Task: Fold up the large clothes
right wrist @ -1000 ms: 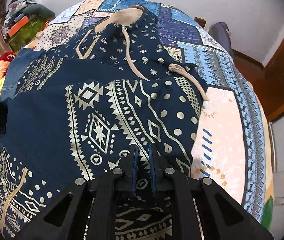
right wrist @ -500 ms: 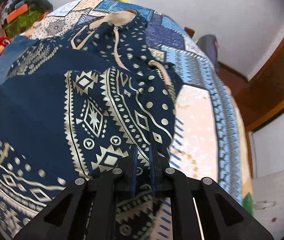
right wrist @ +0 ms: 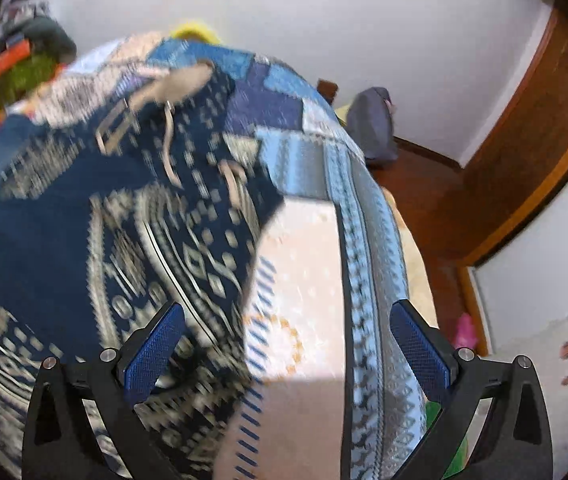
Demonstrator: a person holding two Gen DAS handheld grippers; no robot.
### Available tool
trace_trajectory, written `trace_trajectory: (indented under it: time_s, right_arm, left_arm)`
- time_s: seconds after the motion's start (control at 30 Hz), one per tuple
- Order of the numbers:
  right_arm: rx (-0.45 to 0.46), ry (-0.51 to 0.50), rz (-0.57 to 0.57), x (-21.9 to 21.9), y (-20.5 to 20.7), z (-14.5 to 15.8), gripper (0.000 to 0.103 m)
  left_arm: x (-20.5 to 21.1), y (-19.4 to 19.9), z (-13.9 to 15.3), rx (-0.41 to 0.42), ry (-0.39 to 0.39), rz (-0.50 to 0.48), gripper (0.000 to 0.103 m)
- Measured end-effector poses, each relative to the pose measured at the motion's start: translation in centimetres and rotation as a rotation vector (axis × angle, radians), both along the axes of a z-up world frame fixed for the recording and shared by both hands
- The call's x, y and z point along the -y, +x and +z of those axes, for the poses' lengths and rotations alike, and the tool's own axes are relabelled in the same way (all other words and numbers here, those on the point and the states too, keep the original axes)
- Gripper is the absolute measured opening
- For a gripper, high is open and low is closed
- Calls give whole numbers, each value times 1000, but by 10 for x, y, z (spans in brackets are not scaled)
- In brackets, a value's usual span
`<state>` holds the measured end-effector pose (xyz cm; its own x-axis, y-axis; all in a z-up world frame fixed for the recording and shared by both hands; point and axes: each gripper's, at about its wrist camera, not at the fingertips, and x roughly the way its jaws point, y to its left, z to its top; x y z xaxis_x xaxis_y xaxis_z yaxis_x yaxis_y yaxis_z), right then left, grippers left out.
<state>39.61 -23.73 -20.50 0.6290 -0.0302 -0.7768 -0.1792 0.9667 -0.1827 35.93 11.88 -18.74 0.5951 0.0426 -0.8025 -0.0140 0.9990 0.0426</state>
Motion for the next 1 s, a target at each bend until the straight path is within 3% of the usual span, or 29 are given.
trace_trajectory:
  time_s: [0.23, 0.43, 0.73, 1.0]
  right_arm:
    - [76, 94, 71, -27, 42, 51, 102]
    - [80, 163, 106, -56, 101, 60, 102]
    - [-6, 178, 123, -97, 192, 16, 102]
    - [-173, 278, 57, -110, 266, -47, 100]
  left_arm:
    - [30, 68, 38, 102, 32, -56, 72]
    - [47, 131, 47, 140, 38, -75, 73]
    - [50, 226, 2, 74, -13, -35, 73]
    - [32, 293, -55, -78, -182, 53, 73]
